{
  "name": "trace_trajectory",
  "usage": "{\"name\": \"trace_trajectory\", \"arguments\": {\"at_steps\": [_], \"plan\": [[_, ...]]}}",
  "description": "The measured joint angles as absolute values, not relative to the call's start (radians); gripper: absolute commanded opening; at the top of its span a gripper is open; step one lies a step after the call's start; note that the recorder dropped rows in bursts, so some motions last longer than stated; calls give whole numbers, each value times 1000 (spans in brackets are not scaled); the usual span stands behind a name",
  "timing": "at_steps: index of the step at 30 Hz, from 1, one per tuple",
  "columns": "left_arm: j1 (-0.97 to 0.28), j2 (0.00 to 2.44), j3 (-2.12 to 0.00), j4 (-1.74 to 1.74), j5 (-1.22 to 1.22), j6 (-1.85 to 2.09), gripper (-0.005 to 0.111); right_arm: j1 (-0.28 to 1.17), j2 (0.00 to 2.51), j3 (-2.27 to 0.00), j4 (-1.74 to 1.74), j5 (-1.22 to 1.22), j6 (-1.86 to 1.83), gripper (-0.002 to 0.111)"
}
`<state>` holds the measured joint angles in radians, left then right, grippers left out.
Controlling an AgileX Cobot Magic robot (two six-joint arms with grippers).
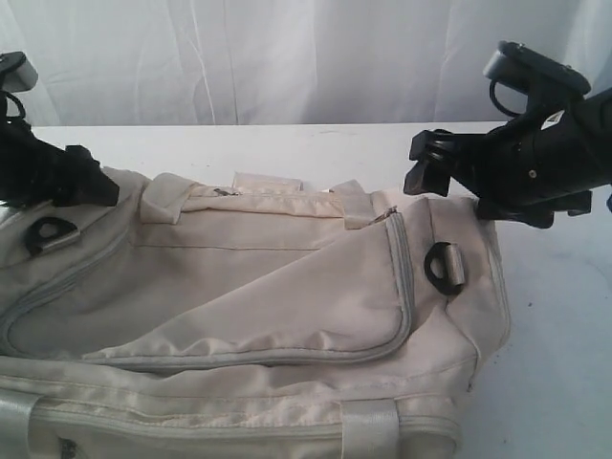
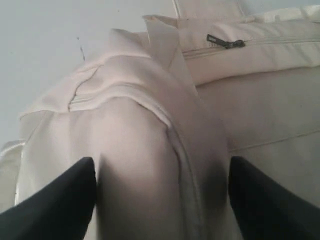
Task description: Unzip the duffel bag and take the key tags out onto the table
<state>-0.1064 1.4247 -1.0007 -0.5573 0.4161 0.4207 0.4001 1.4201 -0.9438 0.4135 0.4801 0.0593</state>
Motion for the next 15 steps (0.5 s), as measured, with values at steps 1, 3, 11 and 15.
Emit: {"name": "trace_trajectory", "arguments": {"at_steps": [1,3,11,15], "plan": [[-106,1432,-1001,-562,416,421,63,400,1420,-944,413,488,59,63],[-106,1439,-1001,-569,416,423,47,400,1420,-944,412,498,59,49],[-105,1442,-1001,-573,404,420,0,400,1420,-944,405,518,59,0],[-105,1330,-997,-513,406,401,0,332,1382,-944,352,560,59,0]]}}
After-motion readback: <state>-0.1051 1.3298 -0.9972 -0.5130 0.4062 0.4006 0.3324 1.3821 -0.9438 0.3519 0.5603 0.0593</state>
